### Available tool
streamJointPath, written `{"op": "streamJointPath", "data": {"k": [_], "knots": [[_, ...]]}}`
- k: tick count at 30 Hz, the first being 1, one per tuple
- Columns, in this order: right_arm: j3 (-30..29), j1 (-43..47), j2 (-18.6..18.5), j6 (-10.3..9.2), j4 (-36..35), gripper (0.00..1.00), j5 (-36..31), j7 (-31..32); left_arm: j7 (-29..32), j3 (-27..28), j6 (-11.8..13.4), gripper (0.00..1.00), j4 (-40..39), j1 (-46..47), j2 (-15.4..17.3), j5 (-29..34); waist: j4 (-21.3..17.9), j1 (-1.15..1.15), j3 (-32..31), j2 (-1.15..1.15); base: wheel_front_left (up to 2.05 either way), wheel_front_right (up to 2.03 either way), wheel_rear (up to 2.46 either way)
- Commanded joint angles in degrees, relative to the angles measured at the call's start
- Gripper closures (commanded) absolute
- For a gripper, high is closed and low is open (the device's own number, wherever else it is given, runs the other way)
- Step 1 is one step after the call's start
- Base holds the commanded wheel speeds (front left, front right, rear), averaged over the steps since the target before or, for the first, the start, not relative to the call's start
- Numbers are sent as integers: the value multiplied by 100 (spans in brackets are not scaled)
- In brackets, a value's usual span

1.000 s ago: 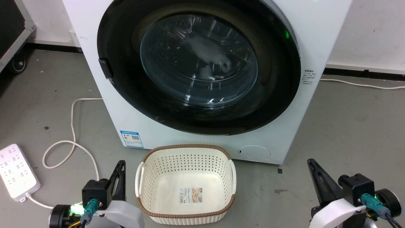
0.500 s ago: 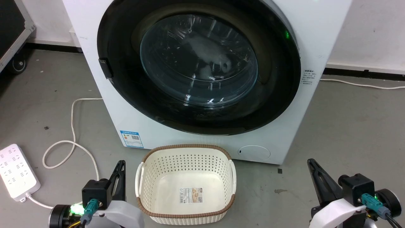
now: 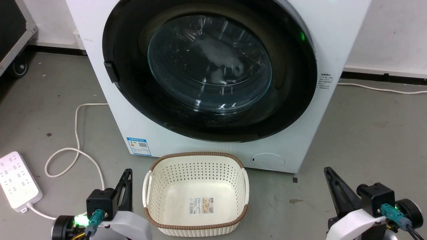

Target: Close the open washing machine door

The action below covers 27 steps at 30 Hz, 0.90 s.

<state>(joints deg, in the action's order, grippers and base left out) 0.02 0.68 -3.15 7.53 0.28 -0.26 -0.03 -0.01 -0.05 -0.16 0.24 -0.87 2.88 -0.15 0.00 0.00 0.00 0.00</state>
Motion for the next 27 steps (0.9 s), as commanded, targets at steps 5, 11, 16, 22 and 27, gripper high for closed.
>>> {"op": "streamJointPath", "data": {"k": [5,11,16,22,27], "knots": [[-2,-68,27,-4,-28,100,26,3,1,5,16,100,-24,87,-1,15,0,0,0,0,0,0,0],[-2,-68,27,-4,-28,100,26,3,1,5,16,100,-24,87,-1,15,0,0,0,0,0,0,0],[-2,-68,27,-4,-28,100,26,3,1,5,16,100,-24,87,-1,15,0,0,0,0,0,0,0],[-2,-68,27,-4,-28,100,26,3,1,5,16,100,-24,87,-1,15,0,0,0,0,0,0,0],[-2,-68,27,-4,-28,100,26,3,1,5,16,100,-24,87,-1,15,0,0,0,0,0,0,0]]}}
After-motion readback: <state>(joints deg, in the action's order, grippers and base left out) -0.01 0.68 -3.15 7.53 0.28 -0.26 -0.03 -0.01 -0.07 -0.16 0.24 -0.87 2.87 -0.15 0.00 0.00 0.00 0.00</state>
